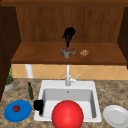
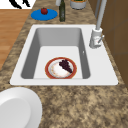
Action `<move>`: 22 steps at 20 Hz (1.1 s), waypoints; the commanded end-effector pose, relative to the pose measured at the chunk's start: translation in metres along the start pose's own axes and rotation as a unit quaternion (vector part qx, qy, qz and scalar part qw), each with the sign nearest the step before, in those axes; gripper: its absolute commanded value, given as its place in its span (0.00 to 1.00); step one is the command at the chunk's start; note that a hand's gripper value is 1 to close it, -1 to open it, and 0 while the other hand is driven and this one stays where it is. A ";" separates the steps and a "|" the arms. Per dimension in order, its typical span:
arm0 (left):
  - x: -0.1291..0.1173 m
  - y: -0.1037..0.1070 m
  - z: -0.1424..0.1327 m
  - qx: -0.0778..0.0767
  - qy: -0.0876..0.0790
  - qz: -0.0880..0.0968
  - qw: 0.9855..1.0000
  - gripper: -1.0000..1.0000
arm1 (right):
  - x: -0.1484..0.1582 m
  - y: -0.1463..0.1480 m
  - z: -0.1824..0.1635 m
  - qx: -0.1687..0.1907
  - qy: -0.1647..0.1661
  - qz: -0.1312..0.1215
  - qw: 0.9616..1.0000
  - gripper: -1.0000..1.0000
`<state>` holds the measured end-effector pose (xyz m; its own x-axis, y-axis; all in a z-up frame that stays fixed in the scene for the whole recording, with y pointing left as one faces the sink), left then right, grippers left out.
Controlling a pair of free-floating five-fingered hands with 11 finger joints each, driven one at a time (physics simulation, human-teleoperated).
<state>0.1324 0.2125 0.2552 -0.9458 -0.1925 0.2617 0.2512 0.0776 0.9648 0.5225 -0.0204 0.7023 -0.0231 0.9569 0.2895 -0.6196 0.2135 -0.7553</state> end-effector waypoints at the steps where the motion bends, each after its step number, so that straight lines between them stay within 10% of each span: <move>1: 0.000 0.000 0.000 0.000 0.000 0.000 1.000 0.50 | -0.021 -0.015 0.007 -0.002 -0.009 0.002 1.000 0.00; 22: 0.000 0.000 0.000 0.000 0.000 0.000 1.000 0.50 | -0.151 -0.019 0.015 -0.007 -0.046 0.020 0.999 0.00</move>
<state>0.1324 0.2125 0.2552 -0.9458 -0.1925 0.2617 0.2512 0.0776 0.9648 0.5263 -0.1633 0.6977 -0.0769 0.9371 0.3406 -0.5687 0.2393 -0.7869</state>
